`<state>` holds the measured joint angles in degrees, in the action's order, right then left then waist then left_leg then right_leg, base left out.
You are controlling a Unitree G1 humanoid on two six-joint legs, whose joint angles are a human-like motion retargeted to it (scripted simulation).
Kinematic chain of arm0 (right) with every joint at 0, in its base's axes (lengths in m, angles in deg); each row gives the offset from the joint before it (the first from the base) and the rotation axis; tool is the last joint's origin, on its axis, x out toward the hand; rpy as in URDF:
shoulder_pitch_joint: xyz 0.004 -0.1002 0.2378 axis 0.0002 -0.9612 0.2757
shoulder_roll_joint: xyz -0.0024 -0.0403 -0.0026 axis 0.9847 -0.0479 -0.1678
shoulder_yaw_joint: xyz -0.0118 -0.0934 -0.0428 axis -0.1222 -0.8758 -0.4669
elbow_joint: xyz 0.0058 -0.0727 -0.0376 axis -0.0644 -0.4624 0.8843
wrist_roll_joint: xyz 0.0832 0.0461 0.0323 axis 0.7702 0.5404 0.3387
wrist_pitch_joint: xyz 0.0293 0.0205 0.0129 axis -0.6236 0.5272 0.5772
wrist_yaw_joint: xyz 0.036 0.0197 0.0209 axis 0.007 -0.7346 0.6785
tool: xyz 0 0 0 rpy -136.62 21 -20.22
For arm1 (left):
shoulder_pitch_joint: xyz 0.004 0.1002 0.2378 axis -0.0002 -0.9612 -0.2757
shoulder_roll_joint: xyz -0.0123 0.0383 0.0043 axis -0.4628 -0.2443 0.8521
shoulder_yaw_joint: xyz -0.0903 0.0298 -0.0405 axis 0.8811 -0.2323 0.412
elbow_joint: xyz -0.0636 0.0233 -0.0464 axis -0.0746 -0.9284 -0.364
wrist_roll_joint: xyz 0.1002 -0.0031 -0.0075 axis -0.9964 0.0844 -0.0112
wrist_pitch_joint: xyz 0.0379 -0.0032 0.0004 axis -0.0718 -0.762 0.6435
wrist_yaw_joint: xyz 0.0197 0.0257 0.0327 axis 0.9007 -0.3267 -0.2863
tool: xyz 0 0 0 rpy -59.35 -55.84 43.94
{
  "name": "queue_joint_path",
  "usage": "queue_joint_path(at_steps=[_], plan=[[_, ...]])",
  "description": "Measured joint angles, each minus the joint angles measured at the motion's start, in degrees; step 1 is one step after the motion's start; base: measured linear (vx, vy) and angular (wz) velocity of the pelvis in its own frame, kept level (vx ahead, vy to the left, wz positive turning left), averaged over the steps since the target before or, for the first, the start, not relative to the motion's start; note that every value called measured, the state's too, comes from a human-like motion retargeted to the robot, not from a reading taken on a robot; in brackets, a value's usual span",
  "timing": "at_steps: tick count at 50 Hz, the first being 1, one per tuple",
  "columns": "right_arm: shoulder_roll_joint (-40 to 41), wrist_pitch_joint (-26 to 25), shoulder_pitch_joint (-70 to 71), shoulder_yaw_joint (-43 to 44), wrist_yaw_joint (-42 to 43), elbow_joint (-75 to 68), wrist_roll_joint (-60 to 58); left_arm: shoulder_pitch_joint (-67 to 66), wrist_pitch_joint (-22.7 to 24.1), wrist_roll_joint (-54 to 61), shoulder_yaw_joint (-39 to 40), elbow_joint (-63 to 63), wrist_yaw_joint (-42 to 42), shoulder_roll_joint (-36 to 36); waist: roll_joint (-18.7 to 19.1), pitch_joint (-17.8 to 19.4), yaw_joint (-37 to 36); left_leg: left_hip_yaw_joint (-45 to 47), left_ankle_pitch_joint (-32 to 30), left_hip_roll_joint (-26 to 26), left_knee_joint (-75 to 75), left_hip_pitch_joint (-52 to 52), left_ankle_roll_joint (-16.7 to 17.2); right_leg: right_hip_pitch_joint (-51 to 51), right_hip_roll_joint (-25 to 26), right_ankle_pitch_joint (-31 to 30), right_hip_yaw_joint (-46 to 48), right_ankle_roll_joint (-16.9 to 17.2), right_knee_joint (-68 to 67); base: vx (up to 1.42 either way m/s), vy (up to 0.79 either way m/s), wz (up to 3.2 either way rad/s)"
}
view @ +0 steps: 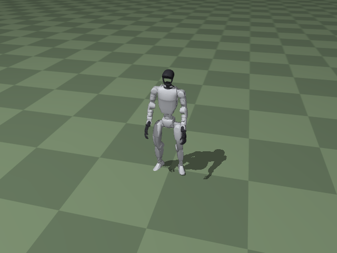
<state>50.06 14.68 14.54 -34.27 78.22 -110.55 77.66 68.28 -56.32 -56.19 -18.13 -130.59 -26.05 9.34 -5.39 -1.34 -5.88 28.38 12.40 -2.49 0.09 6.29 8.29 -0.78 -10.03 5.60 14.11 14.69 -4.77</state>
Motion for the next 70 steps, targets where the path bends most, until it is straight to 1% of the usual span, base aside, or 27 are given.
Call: queue_joint_path(at_steps=[11,18,25,35,41,48,58,70], plan=[[-0.66,0.55,-0.34,-0.58,0.63,1.23,-1.60,-2.37,-0.27,-2.80,2.07,0.65,1.39,0.29,1.14,0.54,2.47,-0.21,0.20,-0.27,0.40,0.12,0.63,-0.55,0.15,0.09,0.29,-0.84,0.18,0.00,0.00,0.00],[-1.51,0.51,0.59,0.39,1.24,1.35,-1.11,-2.70,-0.55,-2.58,1.07,-0.27,-0.57,1.70,1.86,0.85,3.73,0.71,0.17,-0.23,0.18,0.27,0.41,-0.09,0.27,-0.24,-0.63,-0.51,0.25,0.00,0.00,0.00],[-1.66,0.26,0.66,0.76,1.51,0.14,-0.03,-0.77,-0.63,-1.54,-0.04,-0.92,-3.43,2.40,1.84,0.81,3.09,1.38,0.00,-0.09,-0.15,0.39,0.07,0.39,0.31,-0.52,-1.36,0.06,0.17,0.00,0.00,0.00],[-0.93,-0.30,-0.75,0.52,-0.25,-0.64,0.45,1.77,-0.22,-0.72,-0.37,1.94,-0.21,1.07,0.90,0.89,1.72,0.43,-0.20,-0.14,-0.03,0.10,0.08,0.16,0.20,-0.47,-0.47,0.06,0.02,0.00,0.00,0.00],[-0.47,-0.16,-1.15,-0.43,-0.31,0.17,-0.79,1.72,-0.42,-2.79,0.97,2.89,0.07,0.52,0.00,1.47,1.76,-0.40,-0.31,-0.34,0.17,-0.11,0.48,-0.29,0.28,-0.41,0.40,-0.44,0.17,0.00,0.00,0.00],[-0.69,0.34,-0.18,-2.07,1.33,1.10,-2.28,0.13,-1.32,-5.65,2.06,0.76,-2.84,0.67,-0.55,1.66,2.91,-0.47,-0.42,-0.58,0.20,-0.14,0.68,-0.45,0.51,-0.54,0.54,-0.85,0.40,0.00,0.00,0.00],[-1.56,0.31,2.02,-1.16,2.06,3.05,-1.97,-2.29,-1.60,-2.95,1.35,-1.65,-3.85,0.38,0.08,1.63,3.83,0.89,-0.46,-0.50,-0.14,0.33,0.20,0.10,0.67,-0.76,-0.84,-0.29,0.28,0.00,0.00,0.00],[-1.30,0.06,0.37,0.22,1.28,0.72,-0.33,-1.06,-0.34,-0.79,-0.17,-0.61,-3.62,-0.15,1.03,1.02,1.66,0.57,-0.73,-0.09,-0.25,0.05,-0.09,0.31,0.28,-0.75,-0.74,0.26,0.18,0.00,0.00,0.02]])
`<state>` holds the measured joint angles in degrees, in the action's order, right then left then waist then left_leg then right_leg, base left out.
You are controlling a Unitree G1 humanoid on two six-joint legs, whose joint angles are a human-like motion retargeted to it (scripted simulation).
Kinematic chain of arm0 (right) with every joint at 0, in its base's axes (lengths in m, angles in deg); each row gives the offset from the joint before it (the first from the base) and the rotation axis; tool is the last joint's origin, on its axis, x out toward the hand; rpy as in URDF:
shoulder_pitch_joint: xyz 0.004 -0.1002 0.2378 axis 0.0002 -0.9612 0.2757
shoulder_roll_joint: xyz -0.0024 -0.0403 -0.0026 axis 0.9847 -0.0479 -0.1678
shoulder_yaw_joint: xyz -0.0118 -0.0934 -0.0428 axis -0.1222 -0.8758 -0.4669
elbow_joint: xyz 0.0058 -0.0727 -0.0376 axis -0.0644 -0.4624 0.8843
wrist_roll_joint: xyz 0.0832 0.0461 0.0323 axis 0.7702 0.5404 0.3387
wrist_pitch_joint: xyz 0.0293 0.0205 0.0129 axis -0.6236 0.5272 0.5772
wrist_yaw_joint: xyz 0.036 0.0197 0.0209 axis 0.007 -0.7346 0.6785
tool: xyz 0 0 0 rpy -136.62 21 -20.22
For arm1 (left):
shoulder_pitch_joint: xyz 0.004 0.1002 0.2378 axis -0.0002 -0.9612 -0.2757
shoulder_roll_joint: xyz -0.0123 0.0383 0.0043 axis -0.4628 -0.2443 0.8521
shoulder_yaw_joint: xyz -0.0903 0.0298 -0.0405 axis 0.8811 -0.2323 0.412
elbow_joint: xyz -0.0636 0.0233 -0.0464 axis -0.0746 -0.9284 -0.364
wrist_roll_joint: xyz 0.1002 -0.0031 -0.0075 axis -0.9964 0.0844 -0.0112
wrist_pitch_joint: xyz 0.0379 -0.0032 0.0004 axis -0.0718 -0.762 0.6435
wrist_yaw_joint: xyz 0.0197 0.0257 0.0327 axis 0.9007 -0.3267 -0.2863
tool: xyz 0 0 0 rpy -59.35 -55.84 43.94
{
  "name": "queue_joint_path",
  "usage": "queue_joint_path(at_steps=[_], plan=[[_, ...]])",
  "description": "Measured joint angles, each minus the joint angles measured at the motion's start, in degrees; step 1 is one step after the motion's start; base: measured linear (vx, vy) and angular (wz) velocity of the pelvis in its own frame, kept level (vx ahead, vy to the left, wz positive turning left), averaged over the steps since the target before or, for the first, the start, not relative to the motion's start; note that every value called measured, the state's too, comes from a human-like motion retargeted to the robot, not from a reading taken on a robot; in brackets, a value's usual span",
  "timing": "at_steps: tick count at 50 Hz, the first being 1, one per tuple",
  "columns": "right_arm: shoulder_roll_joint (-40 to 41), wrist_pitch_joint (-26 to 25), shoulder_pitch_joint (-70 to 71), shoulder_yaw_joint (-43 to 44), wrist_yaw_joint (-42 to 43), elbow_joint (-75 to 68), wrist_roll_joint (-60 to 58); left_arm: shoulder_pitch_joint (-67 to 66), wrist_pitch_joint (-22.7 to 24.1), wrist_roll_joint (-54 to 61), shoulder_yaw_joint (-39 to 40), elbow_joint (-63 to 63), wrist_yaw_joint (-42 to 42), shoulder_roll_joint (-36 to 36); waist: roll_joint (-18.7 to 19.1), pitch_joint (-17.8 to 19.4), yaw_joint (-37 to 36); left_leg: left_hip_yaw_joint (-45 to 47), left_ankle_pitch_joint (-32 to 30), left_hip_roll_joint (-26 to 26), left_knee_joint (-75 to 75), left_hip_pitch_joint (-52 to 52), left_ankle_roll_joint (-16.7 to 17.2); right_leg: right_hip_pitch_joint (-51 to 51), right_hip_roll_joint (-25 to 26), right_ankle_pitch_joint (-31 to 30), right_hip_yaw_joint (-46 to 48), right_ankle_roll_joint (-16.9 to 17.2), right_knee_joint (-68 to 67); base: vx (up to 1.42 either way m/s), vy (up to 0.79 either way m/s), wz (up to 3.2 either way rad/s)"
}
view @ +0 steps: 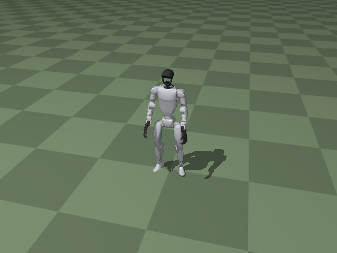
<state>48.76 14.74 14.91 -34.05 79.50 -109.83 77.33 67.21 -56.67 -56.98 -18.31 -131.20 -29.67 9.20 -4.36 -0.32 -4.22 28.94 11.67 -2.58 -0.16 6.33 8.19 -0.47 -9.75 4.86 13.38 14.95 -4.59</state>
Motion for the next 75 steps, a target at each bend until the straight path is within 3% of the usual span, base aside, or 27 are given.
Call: queue_joint_path(at_steps=[14,27,48,75], plan=[[-0.01,0.25,-2.39,-1.33,-0.77,-1.54,-1.83,1.01,-0.16,-4.19,1.36,1.67,2.01,0.78,-1.23,-0.23,-0.16,-2.38,-0.13,-0.10,0.56,-0.48,0.95,-1.26,-0.29,0.47,2.41,-1.30,0.15,0.00,0.00,0.12],[-1.21,0.28,0.12,0.16,-0.31,1.43,-1.42,-1.01,-0.57,-1.87,-0.15,-0.21,1.87,1.45,-0.09,-0.32,1.76,-1.28,0.08,-0.09,0.46,0.25,0.49,-1.35,-0.17,0.19,1.50,-0.85,0.24,0.00,0.00,0.00],[0.50,-0.09,-2.51,-1.70,-1.16,-1.89,-1.41,0.46,-0.06,-1.78,0.27,1.06,2.60,0.38,0.04,-1.27,-1.50,-3.95,-0.29,0.50,0.70,-1.00,0.57,-1.73,-1.03,0.56,3.90,-1.30,0.16,0.00,0.00,0.03],[-0.68,0.26,-0.28,0.06,-0.54,-0.04,-2.33,-1.29,-0.17,-3.34,3.48,1.29,4.00,1.18,1.70,0.60,-0.58,-3.06,-0.26,0.43,0.71,-0.50,1.08,-1.61,-0.92,0.26,2.87,-1.62,-0.01,0.00,0.00,0.00]])
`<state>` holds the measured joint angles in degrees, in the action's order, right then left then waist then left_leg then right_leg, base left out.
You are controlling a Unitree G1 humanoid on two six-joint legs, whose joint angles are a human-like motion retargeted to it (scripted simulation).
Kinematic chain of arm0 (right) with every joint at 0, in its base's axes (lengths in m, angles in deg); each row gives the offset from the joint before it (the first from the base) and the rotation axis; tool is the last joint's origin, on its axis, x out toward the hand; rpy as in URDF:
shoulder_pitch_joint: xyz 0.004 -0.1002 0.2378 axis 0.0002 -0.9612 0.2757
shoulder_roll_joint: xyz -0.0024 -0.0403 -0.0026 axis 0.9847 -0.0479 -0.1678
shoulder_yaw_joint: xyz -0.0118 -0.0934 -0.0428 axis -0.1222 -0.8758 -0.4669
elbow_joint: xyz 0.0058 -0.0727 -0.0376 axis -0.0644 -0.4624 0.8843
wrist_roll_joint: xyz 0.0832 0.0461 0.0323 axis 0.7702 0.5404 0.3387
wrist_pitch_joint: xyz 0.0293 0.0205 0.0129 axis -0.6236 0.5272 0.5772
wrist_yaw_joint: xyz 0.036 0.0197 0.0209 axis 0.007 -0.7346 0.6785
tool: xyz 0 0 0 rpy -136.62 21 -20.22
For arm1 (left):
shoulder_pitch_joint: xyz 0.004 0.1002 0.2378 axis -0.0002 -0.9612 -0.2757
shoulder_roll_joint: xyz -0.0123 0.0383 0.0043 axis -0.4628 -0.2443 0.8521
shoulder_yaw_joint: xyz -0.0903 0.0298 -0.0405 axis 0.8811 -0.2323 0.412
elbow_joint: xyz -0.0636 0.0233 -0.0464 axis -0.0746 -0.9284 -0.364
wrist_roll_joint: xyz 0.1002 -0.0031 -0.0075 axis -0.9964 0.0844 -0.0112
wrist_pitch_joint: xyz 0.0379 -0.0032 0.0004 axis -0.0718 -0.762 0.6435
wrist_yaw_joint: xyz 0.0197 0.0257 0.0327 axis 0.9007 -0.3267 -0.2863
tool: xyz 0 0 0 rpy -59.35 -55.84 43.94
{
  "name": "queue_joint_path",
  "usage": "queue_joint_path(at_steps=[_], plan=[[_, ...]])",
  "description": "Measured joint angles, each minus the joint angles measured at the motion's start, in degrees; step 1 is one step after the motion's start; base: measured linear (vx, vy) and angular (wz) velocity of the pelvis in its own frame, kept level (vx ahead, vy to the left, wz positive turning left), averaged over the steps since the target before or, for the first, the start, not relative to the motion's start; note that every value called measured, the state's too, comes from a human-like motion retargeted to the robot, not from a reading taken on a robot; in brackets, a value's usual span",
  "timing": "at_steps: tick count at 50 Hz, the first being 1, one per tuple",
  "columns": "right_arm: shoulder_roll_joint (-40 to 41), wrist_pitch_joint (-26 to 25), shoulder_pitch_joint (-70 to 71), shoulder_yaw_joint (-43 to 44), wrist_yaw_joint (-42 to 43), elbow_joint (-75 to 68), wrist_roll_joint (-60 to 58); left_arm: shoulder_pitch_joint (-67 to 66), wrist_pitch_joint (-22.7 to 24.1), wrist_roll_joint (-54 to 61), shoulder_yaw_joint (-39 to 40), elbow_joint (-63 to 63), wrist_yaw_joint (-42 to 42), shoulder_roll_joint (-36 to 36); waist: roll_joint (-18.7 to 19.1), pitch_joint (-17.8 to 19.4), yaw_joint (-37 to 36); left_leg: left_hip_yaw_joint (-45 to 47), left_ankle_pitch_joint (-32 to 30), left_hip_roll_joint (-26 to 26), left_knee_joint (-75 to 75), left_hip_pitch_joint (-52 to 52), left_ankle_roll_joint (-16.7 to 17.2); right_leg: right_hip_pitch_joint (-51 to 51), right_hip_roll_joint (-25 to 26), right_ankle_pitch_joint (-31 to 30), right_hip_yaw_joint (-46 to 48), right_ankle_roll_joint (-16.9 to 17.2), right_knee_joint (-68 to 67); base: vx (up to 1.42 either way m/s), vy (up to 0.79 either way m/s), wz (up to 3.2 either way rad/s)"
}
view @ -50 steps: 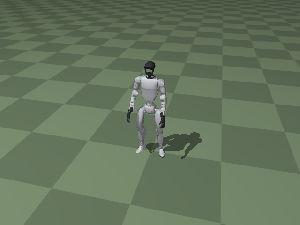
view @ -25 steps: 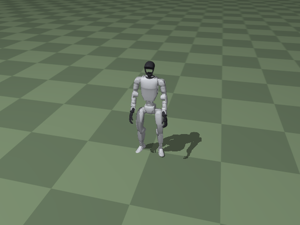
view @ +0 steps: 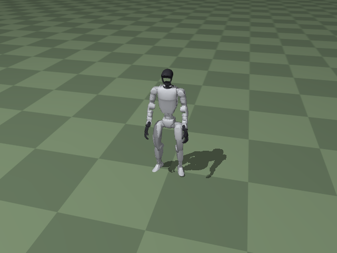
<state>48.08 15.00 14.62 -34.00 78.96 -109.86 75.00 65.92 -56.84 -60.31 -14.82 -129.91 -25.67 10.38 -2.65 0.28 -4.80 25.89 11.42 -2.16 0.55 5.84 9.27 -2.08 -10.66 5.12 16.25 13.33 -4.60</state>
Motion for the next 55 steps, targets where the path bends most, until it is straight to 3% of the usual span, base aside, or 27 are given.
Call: queue_joint_path(at_steps=[19,40,55], plan=[[-0.06,-1.06,-0.93,1.66,-0.56,-3.51,2.29,2.58,0.58,4.90,-4.07,-1.34,-1.34,0.94,0.28,0.03,-1.57,0.95,-0.37,0.62,-0.51,-0.76,-0.87,1.70,-0.42,-0.43,-1.16,0.96,-0.24,0.00,0.00,0.00],[0.29,-0.71,0.64,1.34,-0.18,-0.31,2.21,1.99,0.41,4.59,-3.74,-1.34,-1.15,0.54,0.48,0.24,-0.85,1.56,-0.36,0.62,-0.61,-0.57,-0.98,1.94,-0.34,-0.59,-1.80,0.98,-0.28,0.00,0.00,0.00],[0.18,-0.60,1.08,-0.03,0.57,1.37,0.75,1.25,-0.81,0.53,-0.59,0.59,-0.31,0.48,-1.02,2.43,3.28,1.08,-0.10,-0.20,0.03,-0.10,-0.08,0.80,0.25,-0.56,-1.08,0.27,-0.19,0.00,0.00,0.00]])
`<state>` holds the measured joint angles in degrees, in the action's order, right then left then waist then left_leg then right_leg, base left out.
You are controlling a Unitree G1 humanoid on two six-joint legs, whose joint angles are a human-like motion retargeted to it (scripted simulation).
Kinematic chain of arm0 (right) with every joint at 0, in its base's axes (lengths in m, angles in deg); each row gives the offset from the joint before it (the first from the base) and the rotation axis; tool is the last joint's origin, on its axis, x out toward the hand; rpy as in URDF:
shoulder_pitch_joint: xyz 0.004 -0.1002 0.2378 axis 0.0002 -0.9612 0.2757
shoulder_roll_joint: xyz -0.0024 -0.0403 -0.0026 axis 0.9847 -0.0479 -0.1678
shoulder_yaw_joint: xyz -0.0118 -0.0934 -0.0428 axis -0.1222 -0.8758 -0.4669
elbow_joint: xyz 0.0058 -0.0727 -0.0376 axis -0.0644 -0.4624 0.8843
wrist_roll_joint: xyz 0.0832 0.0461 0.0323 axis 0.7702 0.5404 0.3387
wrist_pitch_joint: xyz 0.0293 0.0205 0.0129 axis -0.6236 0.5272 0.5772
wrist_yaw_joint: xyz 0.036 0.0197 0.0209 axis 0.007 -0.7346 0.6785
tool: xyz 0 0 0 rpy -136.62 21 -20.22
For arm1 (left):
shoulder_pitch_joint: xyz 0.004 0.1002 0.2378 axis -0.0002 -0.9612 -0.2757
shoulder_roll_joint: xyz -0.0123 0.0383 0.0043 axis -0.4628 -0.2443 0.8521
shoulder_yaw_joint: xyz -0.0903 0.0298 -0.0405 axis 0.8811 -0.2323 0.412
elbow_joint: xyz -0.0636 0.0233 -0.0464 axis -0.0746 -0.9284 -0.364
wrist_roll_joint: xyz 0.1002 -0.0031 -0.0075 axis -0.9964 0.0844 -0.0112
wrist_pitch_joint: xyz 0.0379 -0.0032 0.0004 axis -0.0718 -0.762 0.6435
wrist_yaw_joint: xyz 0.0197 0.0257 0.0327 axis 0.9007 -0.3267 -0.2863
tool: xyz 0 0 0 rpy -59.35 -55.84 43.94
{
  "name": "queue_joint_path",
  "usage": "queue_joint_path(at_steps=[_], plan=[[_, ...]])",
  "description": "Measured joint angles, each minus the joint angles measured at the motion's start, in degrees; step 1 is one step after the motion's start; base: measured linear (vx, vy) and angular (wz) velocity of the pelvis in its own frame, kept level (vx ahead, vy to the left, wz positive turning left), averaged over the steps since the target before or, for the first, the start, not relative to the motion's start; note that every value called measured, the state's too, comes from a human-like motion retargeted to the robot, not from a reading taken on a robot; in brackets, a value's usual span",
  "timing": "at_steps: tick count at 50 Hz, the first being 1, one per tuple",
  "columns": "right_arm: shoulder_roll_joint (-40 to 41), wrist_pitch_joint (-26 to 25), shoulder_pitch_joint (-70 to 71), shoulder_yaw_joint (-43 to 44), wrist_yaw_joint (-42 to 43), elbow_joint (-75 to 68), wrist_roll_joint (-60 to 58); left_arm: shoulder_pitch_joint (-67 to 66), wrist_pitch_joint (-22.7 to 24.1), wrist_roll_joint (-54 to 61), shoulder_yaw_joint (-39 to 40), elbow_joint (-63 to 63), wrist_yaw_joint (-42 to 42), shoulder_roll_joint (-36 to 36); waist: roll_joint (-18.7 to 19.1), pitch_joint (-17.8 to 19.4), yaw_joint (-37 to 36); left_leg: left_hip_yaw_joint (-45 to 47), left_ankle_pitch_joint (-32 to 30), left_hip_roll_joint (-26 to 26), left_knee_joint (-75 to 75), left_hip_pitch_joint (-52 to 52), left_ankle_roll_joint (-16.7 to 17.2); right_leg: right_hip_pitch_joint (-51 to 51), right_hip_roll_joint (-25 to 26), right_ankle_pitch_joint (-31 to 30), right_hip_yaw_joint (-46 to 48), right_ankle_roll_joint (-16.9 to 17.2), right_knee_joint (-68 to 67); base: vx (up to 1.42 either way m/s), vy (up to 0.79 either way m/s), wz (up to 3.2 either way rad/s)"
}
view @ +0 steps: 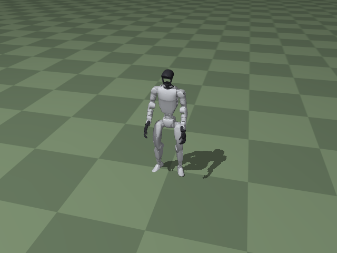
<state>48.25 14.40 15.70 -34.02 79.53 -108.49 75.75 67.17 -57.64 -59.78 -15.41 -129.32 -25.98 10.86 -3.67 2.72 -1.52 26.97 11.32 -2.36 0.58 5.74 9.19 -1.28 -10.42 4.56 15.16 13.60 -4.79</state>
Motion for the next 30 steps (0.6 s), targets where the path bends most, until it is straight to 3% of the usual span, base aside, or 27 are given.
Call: queue_joint_path(at_steps=[30], plan=[[0.06,-0.21,-1.91,0.35,-1.06,-3.33,1.65,2.32,1.32,3.23,-5.51,-0.73,-0.61,-0.05,1.51,-1.77,-2.33,2.04,-0.06,0.57,-0.69,0.22,-1.04,1.49,-0.17,-0.12,-2.24,1.00,-0.32,0.00,0.00,-0.03]])
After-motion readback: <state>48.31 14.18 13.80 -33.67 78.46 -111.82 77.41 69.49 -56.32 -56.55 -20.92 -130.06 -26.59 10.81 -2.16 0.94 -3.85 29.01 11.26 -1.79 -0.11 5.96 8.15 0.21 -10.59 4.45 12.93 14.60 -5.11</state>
